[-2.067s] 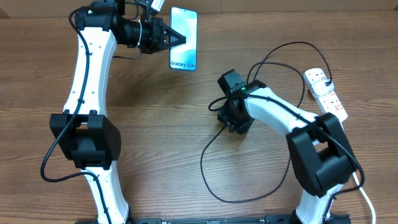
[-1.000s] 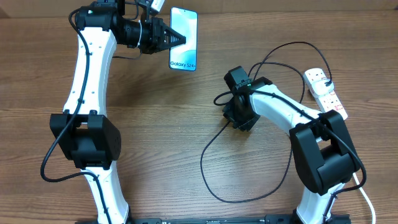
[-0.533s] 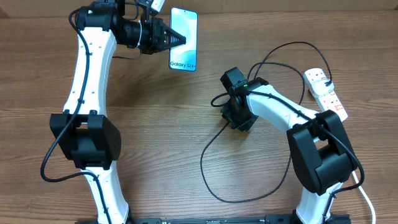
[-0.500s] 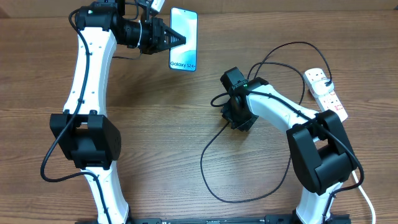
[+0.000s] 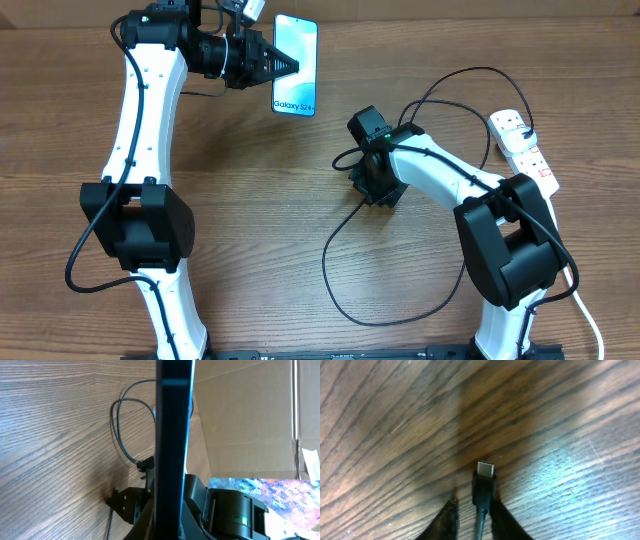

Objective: Plug charger to phone and switch on socket
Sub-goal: 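Grasp the USB-C cable end with the right gripper near the table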

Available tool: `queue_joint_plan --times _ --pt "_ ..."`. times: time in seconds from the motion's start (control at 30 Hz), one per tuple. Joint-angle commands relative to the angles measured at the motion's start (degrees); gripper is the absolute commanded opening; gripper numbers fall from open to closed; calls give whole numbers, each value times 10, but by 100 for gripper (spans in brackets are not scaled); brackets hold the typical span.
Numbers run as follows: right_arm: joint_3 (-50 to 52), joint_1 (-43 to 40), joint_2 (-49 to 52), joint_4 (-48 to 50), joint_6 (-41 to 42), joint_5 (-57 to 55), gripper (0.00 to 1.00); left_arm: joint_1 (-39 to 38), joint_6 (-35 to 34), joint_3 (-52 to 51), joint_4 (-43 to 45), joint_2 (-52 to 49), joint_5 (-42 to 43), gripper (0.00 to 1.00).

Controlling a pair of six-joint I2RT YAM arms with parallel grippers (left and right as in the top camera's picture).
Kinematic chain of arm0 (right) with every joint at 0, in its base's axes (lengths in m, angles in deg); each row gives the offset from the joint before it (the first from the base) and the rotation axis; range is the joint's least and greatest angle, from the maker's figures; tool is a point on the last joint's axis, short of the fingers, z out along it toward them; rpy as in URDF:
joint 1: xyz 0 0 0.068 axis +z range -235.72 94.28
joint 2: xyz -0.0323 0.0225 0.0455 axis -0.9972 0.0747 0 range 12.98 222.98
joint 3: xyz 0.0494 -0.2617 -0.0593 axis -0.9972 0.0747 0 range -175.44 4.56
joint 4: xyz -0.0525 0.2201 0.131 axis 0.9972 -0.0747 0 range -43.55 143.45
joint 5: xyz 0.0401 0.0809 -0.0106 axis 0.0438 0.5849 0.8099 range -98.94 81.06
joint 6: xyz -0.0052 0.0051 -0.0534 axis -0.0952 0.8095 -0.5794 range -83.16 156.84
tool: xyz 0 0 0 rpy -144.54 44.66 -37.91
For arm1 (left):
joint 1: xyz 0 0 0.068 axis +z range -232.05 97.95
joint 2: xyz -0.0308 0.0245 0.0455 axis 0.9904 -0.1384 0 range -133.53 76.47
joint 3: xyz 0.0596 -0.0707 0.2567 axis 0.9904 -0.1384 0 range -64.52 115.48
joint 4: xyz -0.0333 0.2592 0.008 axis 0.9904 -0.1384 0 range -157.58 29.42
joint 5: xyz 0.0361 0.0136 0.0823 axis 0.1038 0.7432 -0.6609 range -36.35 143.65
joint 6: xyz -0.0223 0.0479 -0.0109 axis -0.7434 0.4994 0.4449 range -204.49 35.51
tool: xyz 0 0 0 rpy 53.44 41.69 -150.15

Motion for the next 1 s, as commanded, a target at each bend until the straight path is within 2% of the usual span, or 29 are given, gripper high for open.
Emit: queue_joint_plan --times 0.0,0.23,0.37,0.77,0.83,0.97 --pt "11 5 41 6 -3 13 19 0 19 13 0 16 16 4" --pt "11 4 41 2 -2 16 19 0 19 13 1 16 16 4" --pt "11 2 41 2 -2 17 14 0 19 13 0 16 16 4" --pt "11 1 41 0 -5 32 16 0 19 13 2 16 16 4" --pt "11 1 41 0 -5 31 11 0 19 13 2 16 16 4" --pt "11 1 41 0 -4 29 10 0 19 13 1 16 16 4"
